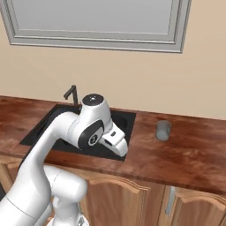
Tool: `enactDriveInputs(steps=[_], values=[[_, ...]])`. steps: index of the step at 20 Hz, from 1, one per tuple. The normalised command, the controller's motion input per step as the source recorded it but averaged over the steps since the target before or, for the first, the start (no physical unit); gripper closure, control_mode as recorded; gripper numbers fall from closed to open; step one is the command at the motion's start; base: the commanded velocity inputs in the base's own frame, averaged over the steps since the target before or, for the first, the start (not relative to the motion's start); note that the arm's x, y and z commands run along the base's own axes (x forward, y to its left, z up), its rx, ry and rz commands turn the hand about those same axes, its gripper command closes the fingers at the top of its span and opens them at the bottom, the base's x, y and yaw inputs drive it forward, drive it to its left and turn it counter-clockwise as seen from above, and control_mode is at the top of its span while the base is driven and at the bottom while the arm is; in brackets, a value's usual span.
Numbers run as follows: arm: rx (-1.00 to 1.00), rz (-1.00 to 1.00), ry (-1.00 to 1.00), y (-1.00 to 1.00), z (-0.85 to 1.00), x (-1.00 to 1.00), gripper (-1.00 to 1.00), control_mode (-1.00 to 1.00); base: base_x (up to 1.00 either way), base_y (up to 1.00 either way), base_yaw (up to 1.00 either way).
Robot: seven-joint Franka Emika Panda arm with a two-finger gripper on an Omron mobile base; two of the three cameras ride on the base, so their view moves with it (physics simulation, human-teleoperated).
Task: Place the pan in the left basin and the glass cup in the right basin of the sink.
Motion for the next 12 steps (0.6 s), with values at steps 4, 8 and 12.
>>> enactDriveInputs(steps=[4,8,12], values=[[0.0,0.0,0.0,0.0,0.0,0.0,-1.0,1.0,0.05,-0.37,0.0],[0.0,0.0,0.0,0.0,0.0,0.0,-1.0,1.0,0.21,-0.24,0.0],[0.0,0.0,0.0,0.0,0.0,0.0,-1.0,1.0,0.27,-0.19,0.0]])
